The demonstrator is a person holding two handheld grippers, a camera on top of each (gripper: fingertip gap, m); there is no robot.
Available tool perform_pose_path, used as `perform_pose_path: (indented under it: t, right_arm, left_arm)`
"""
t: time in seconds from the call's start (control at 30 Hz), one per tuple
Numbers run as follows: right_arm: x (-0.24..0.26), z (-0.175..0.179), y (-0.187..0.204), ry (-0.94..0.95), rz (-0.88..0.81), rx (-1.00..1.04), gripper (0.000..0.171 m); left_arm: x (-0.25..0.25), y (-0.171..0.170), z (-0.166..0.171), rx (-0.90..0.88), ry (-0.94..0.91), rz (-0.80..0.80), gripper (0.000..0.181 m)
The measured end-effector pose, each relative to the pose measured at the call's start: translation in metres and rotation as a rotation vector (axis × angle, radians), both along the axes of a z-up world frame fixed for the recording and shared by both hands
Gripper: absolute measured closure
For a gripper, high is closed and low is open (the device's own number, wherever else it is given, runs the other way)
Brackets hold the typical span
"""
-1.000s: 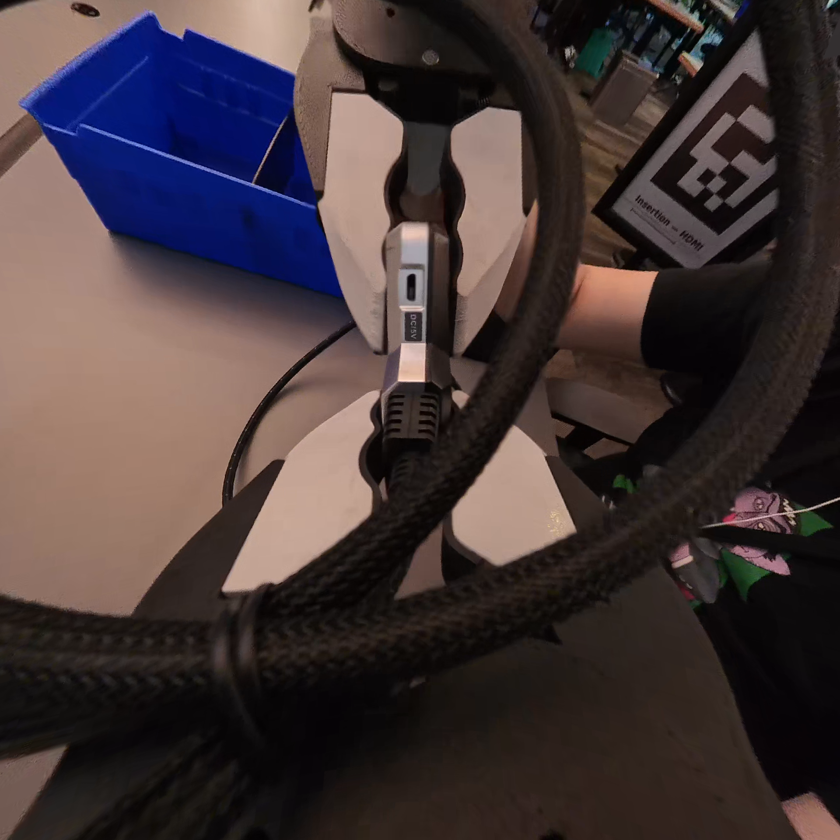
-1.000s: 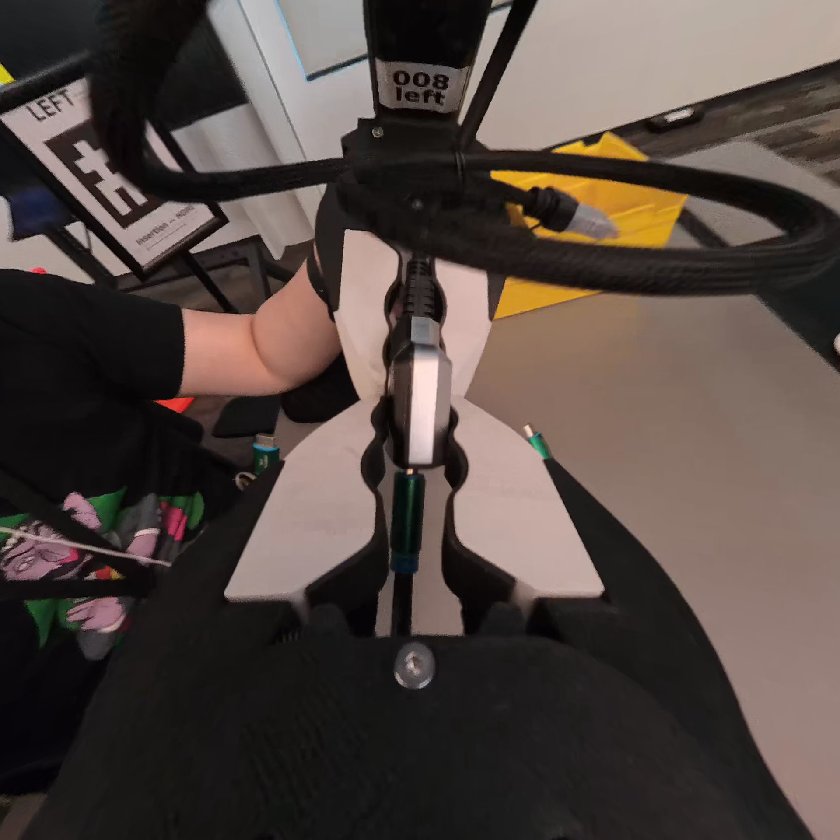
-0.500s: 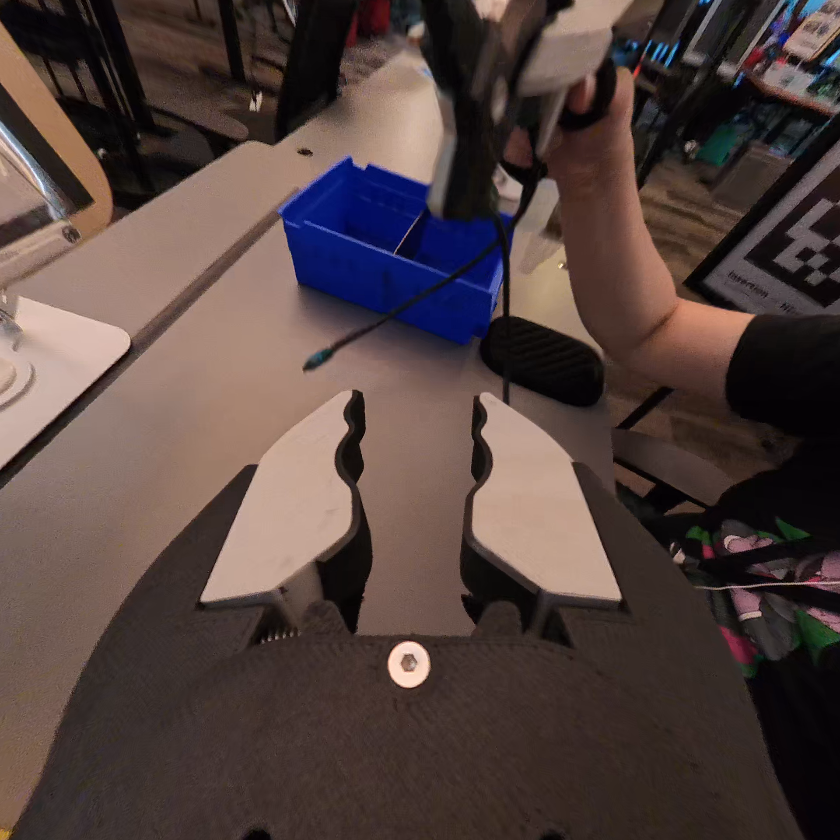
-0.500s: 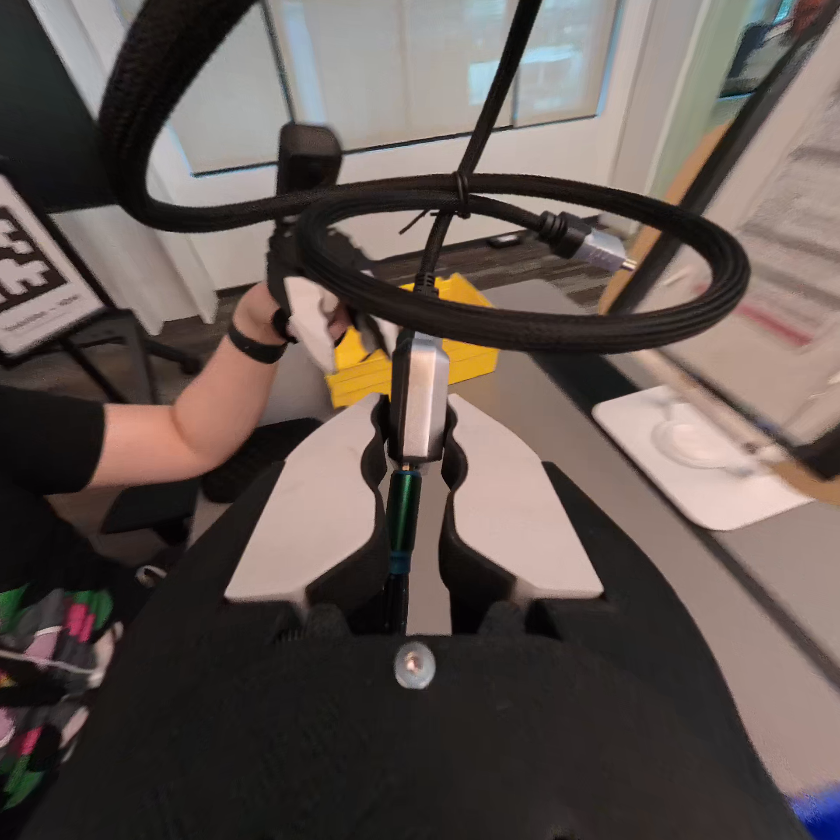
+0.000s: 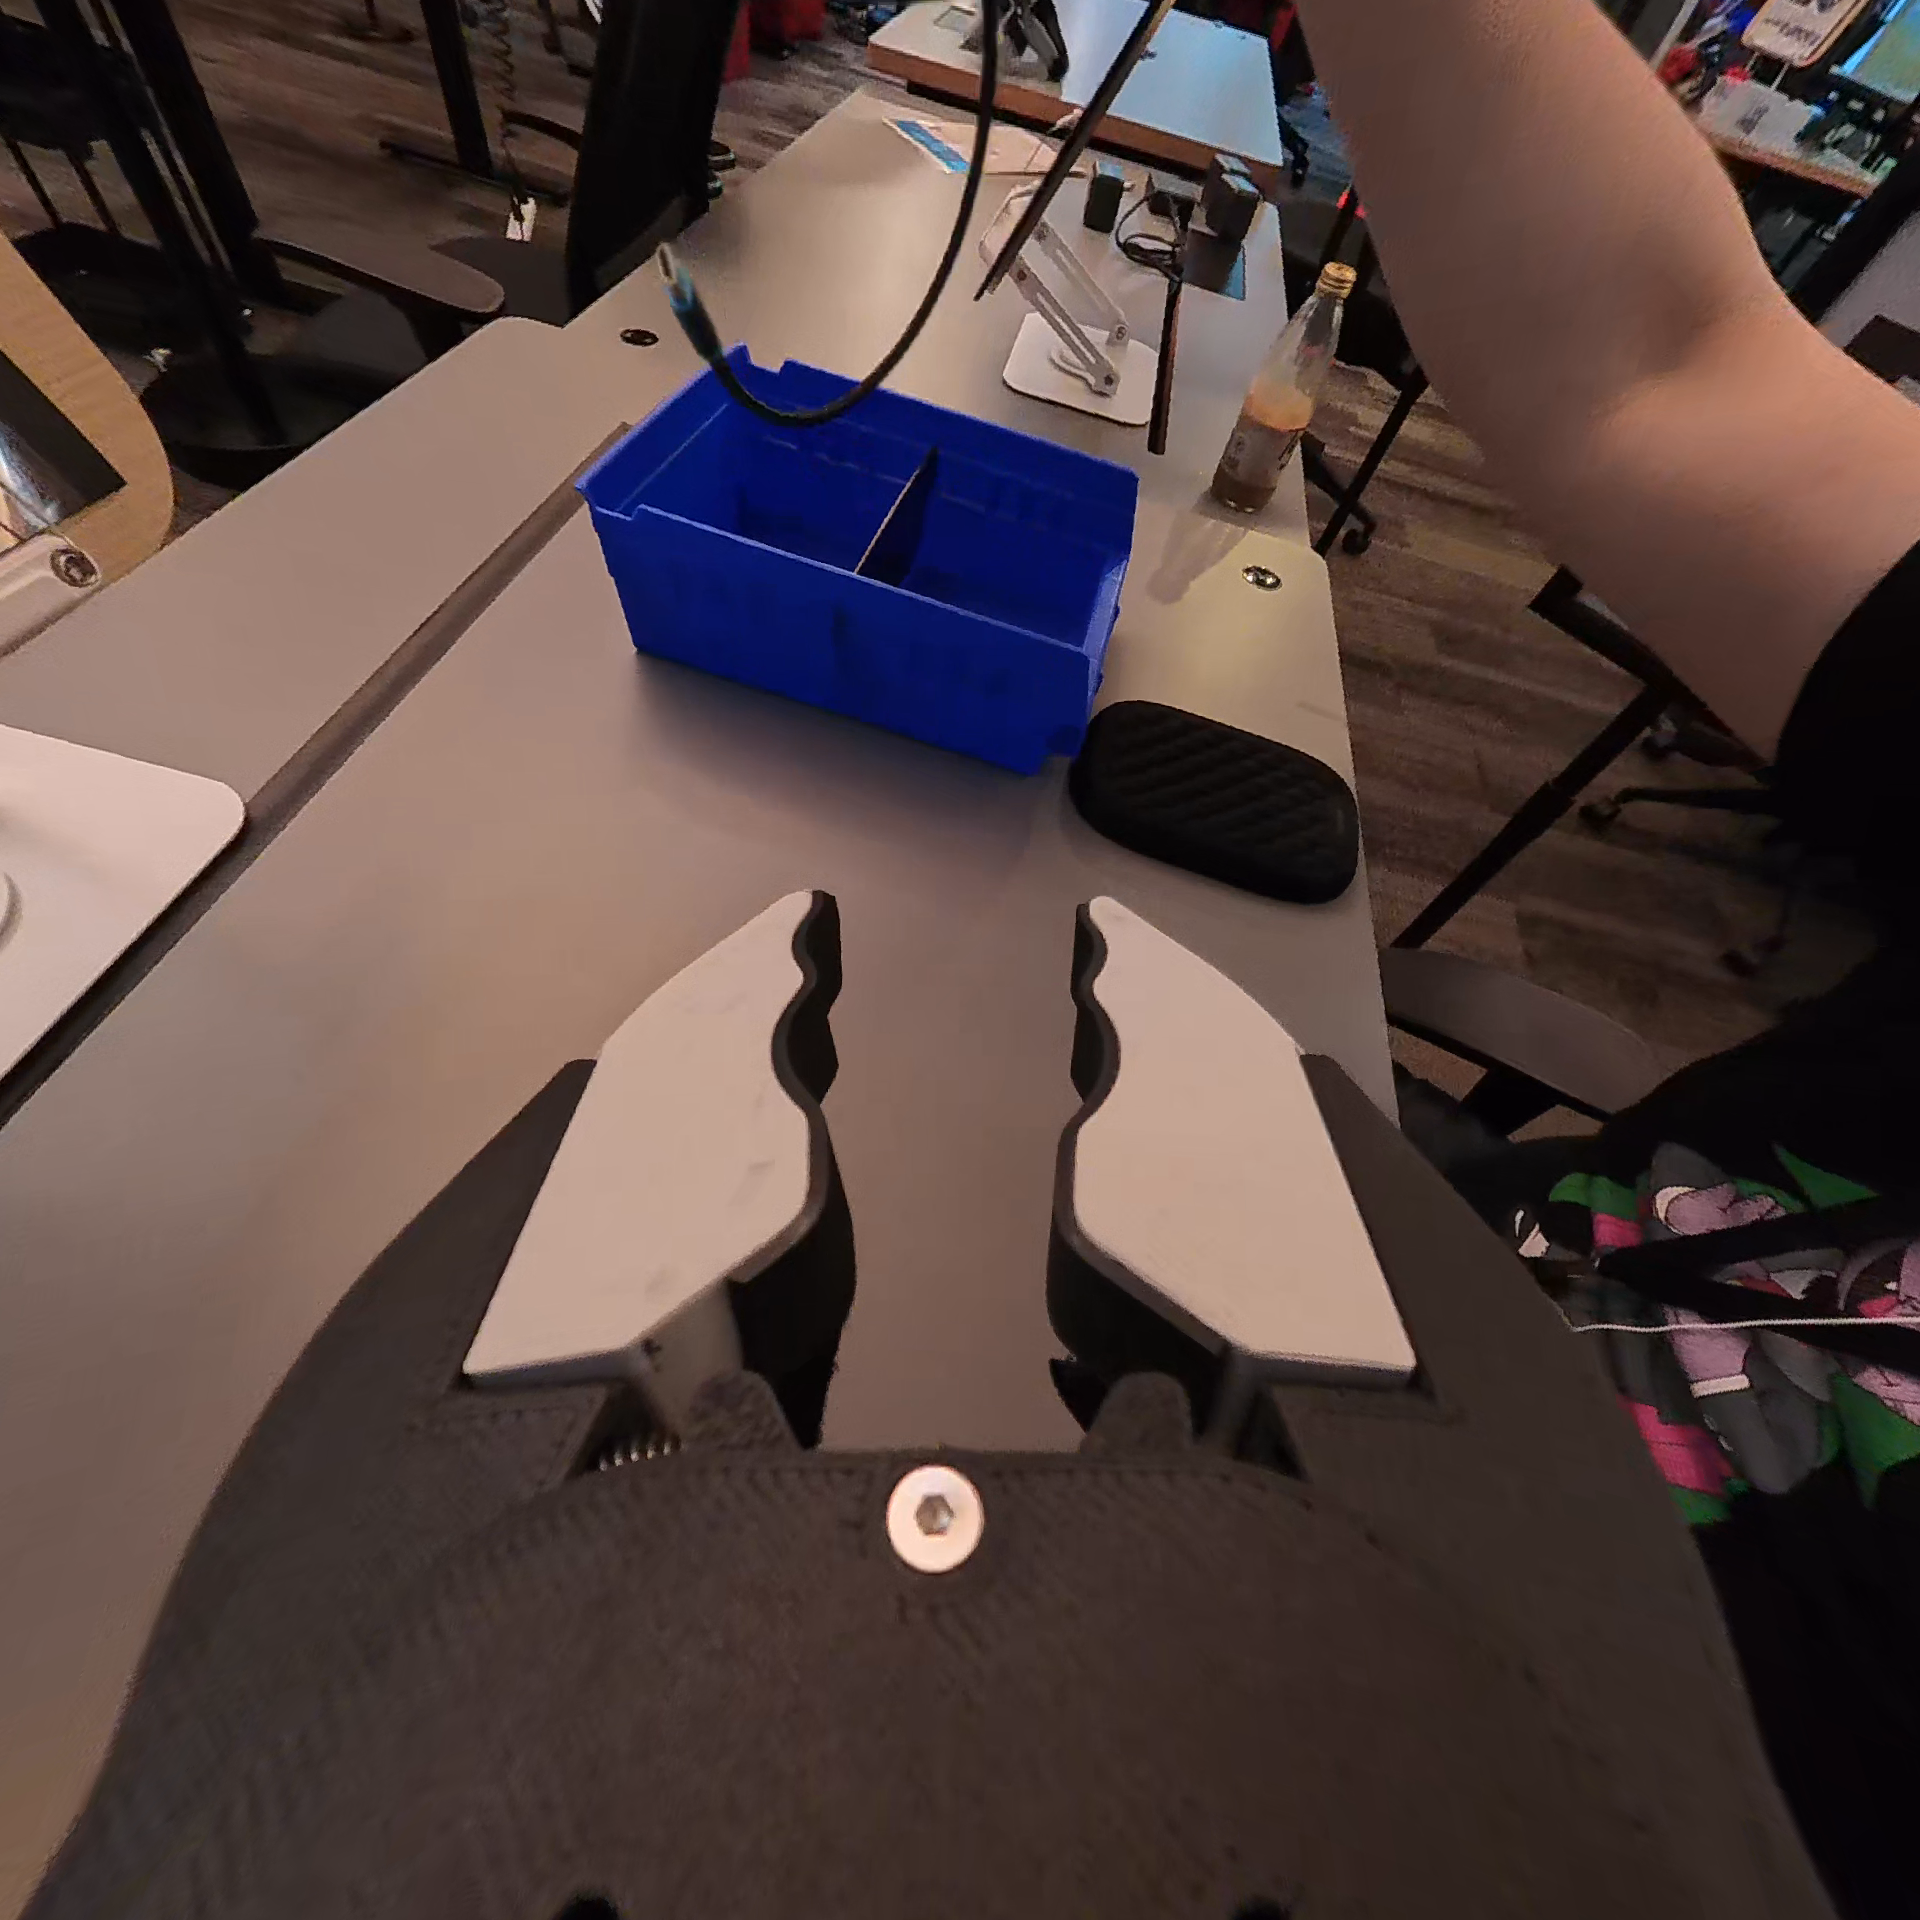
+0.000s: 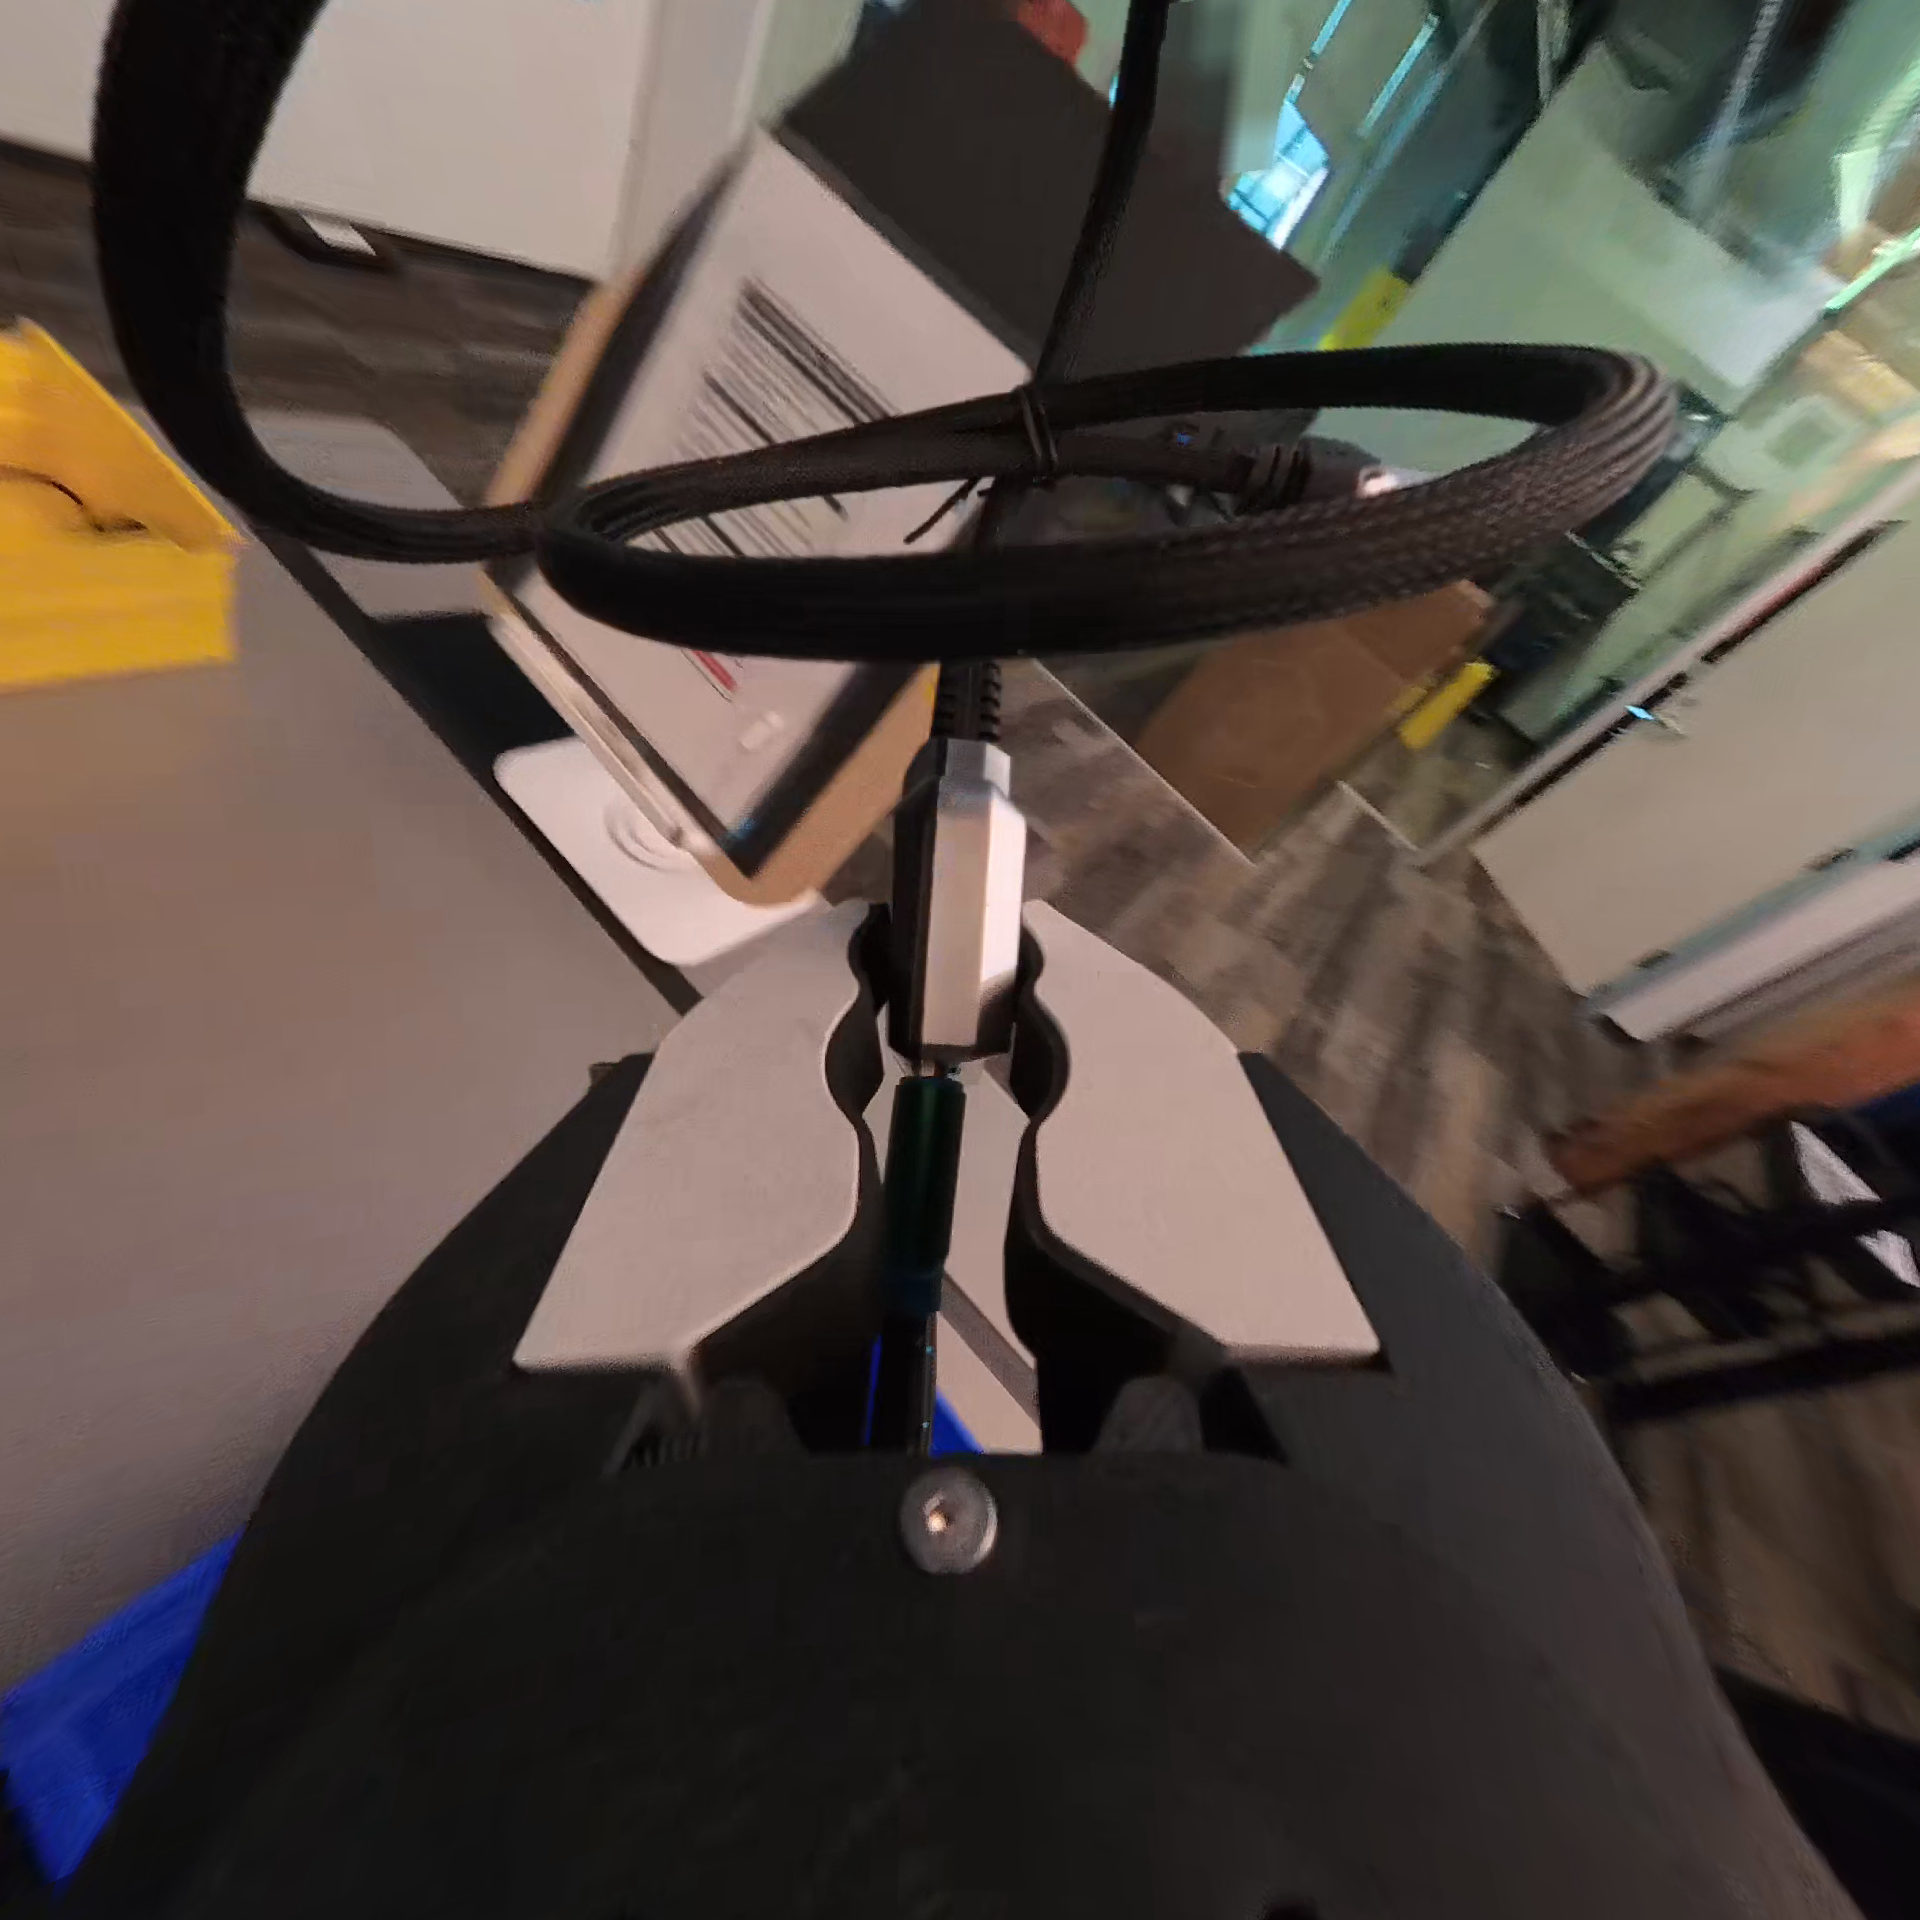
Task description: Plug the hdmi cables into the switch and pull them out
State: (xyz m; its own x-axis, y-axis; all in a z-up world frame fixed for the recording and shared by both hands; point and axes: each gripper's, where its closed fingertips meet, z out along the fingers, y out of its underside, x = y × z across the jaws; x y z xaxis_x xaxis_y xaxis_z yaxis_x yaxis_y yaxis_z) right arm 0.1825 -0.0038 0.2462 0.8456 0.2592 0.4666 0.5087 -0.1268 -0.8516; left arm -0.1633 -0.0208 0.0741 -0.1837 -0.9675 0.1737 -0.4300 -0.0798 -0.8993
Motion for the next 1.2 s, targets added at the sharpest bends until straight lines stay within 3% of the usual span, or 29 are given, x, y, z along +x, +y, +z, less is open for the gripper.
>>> perform_pose_path:
  t: [0.17,0.4,0.67,1.2]
  right_arm:
    - [0.027,-0.062,0.005,-0.076,-0.025,-0.084,0.149]
    - [0.010,-0.137,-0.007,-0.017,0.164,-0.310,0.148]
    - [-0.019,-0.159,-0.010,0.131,0.334,-0.481,0.149]
    - [0.014,-0.275,0.030,0.083,0.062,-0.850,0.146]
  left_arm:
    - [0.005,-0.001,-0.006,0.005,0.021,-0.010,0.139]
    - [0.011,0.000,-0.010,-0.015,0.031,-0.015,0.139]
    - [0.020,-0.003,-0.020,-0.015,0.070,-0.033,0.139]
    - [0.033,-0.018,-0.038,-0.022,0.151,-0.101,0.140]
